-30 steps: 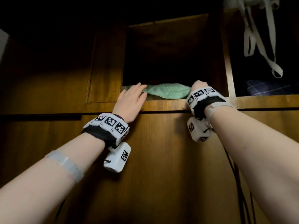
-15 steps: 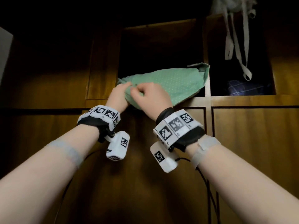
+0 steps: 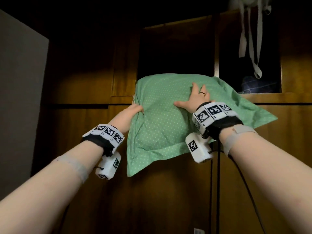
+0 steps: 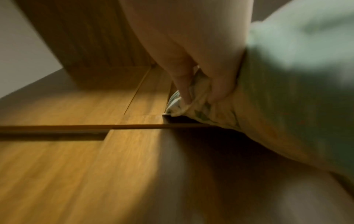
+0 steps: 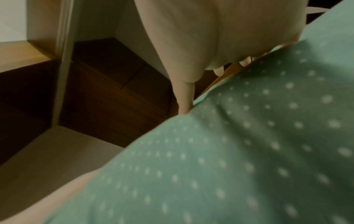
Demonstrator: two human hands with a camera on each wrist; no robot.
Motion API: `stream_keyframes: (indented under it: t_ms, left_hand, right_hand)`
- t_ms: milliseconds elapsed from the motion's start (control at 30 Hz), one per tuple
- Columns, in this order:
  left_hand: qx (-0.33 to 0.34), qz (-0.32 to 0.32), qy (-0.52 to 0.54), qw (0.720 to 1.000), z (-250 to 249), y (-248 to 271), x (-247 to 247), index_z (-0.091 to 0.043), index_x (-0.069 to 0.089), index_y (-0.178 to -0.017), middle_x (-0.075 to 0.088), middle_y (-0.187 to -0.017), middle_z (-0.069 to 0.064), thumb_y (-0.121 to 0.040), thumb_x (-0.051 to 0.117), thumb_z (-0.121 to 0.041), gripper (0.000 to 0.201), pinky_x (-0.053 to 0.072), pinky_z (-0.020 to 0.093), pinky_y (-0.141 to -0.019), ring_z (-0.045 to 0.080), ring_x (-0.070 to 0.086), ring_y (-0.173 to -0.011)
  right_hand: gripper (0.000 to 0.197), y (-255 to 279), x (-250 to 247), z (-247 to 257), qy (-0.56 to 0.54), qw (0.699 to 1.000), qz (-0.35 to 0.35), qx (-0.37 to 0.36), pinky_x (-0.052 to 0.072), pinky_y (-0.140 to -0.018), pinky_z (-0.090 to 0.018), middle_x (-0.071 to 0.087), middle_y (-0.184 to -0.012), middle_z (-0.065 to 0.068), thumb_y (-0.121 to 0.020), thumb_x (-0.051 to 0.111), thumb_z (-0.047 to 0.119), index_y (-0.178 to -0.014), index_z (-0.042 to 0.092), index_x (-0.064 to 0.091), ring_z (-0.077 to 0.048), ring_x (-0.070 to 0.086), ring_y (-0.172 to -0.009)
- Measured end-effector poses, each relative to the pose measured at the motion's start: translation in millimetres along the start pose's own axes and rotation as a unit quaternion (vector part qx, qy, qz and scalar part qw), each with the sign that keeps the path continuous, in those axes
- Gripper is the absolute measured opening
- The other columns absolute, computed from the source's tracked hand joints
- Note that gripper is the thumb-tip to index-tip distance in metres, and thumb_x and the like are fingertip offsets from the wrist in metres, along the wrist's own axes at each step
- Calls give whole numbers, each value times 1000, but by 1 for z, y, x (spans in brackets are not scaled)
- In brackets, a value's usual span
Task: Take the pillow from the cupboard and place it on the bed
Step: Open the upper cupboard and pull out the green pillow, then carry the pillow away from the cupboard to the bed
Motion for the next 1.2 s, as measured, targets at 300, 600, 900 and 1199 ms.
stream_keyframes:
  t_ms: [300, 600, 900, 1199]
  left_hand:
    - [-193, 185, 55, 962, 65, 5, 29, -27, 14, -148, 18, -159, 12, -83, 52, -53, 79, 31, 38, -115, 30, 31, -140]
    - [-264, 111, 396, 872, 92, -100, 34, -35, 8, -147, 43, -146, 6, -39, 87, -51, 135, 35, 53, -111, 29, 48, -128]
    - [-264, 139, 250, 921, 83, -82, 53, -10, 53, -131, 58, -135, 8, -54, 79, -59, 95, 36, 42, -112, 28, 53, -124]
    - [-252, 165, 252, 920, 63, -41, 47, -13, 53, -130, 60, -130, 1, -38, 86, -48, 104, 38, 36, -109, 23, 56, -118]
  right_hand:
    - [56, -29, 56, -6, 197, 979, 40, 23, 49, -94, -49, 59, -124, -19, -78, 63, 33, -128, 12, 48, -40, 58, -112]
    - [114, -88, 8, -12, 117, 982, -86, 120, 18, -112, -60, -5, -159, -21, -77, 69, 51, -151, 23, -14, -45, 9, -145]
    - [63, -65, 38, -56, -122, 980, -107, 113, 46, -80, -32, 63, -121, -15, -75, 77, 32, -125, 4, 50, -30, 62, -108]
    - [59, 4, 46, -88, -116, 987, -85, 74, 49, -85, -35, 66, -116, -15, -79, 68, 41, -127, 12, 49, -33, 64, -104]
Point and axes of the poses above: each hand's wrist, its own y-axis away from the middle knuckle, its own x-axis out of the palm, z = x × y, the point moved 4 cm from there along -y, towards the middle knuckle
